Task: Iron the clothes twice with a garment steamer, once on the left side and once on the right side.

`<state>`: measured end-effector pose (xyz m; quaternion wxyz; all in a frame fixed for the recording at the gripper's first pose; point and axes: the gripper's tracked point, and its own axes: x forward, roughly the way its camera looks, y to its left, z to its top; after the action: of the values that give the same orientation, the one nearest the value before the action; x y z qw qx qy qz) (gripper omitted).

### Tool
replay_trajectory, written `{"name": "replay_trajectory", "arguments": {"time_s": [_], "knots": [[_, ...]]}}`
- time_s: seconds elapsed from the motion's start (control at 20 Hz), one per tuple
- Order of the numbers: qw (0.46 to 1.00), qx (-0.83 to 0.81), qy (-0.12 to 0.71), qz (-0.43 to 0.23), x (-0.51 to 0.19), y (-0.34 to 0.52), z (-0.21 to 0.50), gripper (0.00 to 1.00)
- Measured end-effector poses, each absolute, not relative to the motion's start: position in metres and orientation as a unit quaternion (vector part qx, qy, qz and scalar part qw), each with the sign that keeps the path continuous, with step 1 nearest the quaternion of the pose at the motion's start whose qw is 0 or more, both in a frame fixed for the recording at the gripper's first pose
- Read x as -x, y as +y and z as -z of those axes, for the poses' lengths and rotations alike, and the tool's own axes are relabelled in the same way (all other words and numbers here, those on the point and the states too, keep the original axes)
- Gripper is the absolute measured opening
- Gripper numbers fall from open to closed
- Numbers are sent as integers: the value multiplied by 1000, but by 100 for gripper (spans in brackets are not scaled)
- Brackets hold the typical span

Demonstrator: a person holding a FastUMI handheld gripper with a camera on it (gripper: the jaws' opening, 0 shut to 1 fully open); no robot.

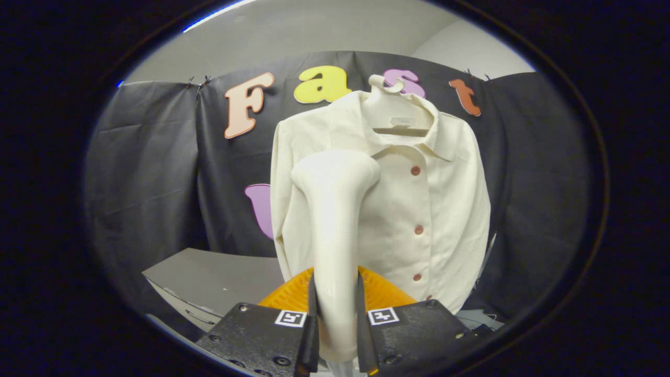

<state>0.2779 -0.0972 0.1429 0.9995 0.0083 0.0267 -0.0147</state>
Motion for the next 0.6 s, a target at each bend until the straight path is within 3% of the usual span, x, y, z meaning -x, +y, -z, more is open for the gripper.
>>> {"name": "replay_trajectory", "arguments": {"time_s": [0.6], "knots": [[995, -17, 99, 24, -282, -133, -64, 29]]}}
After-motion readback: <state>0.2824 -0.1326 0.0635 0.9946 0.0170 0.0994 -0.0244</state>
